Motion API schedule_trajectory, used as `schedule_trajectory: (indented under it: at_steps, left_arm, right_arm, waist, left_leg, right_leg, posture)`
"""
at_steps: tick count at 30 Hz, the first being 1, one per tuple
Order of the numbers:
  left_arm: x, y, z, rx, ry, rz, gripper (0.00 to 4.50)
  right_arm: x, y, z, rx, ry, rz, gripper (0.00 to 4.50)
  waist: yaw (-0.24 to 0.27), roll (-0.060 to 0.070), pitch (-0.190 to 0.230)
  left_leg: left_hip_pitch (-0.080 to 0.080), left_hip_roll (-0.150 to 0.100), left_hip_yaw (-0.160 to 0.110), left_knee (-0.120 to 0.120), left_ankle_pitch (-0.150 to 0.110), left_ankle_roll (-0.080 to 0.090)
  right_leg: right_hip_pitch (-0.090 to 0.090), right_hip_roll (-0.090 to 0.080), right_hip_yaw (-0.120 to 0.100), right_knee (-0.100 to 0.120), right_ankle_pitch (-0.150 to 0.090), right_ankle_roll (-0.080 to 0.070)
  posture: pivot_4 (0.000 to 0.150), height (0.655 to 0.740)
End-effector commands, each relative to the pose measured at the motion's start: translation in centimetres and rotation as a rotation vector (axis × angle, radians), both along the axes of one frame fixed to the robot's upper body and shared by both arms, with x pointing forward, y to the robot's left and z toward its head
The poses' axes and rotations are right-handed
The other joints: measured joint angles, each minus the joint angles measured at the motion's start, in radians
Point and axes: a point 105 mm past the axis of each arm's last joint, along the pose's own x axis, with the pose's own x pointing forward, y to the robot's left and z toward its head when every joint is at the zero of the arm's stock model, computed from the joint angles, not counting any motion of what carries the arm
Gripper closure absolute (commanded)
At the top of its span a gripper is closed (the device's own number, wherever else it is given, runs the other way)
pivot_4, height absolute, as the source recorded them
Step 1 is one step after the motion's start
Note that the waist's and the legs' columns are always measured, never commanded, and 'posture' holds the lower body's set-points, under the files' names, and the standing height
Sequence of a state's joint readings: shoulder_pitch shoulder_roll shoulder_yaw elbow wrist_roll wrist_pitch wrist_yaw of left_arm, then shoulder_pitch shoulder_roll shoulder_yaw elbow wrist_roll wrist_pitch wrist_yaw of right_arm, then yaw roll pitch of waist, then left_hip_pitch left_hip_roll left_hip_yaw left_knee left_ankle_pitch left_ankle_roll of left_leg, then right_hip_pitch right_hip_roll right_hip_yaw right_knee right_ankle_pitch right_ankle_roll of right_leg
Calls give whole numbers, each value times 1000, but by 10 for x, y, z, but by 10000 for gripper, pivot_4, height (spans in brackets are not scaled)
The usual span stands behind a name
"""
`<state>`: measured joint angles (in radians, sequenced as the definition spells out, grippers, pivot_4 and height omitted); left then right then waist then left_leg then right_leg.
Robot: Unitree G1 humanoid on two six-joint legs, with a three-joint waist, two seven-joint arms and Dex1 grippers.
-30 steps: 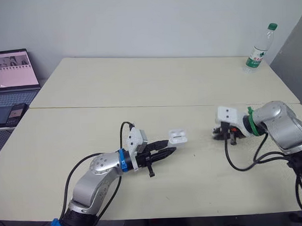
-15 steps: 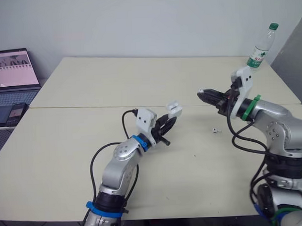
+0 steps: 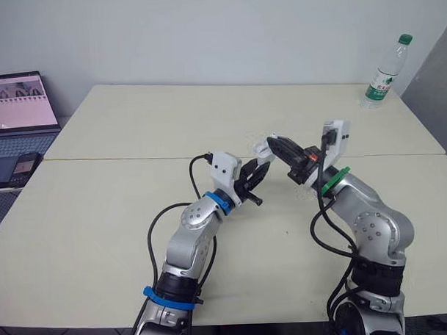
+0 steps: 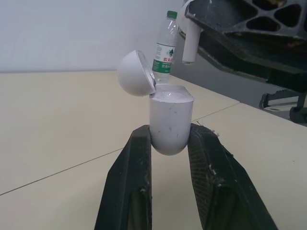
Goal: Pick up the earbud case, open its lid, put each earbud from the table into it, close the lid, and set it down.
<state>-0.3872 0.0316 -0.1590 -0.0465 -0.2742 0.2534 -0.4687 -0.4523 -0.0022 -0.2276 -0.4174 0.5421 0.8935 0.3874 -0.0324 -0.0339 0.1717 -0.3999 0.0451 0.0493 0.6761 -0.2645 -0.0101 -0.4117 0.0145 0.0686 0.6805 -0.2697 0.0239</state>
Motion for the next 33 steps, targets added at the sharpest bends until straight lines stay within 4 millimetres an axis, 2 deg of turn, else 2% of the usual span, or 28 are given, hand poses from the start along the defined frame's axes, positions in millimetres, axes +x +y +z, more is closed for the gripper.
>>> schedule_trajectory:
  at_steps: [1,21,33]
  left_arm:
    - [-5,-1,20,-52,-62,-12,38041]
    - [-9,-5,23,-39,-87,-38,38041]
    - [-13,-9,22,-33,-93,-63,38041]
  right_arm:
    - [-6,7,14,23,-74,4,40744]
    - [-3,12,-1,-41,-56,16,40744]
    - [-2,11,-1,-51,-62,9,40744]
  waist:
    - [0,0,0]
    - [0,0,0]
    - [0,0,0]
  left_leg:
    - [0,0,0,0,0,0]
    - [0,0,0,0,0,0]
    - [0,0,0,0,0,0]
  right_leg:
    - [0,0,0,0,0,0]
    - [0,0,0,-1,0,0]
    - [0,0,0,-1,0,0]
  posture:
    - [1500,7362]
    - [1500,7362]
    - [1500,7362]
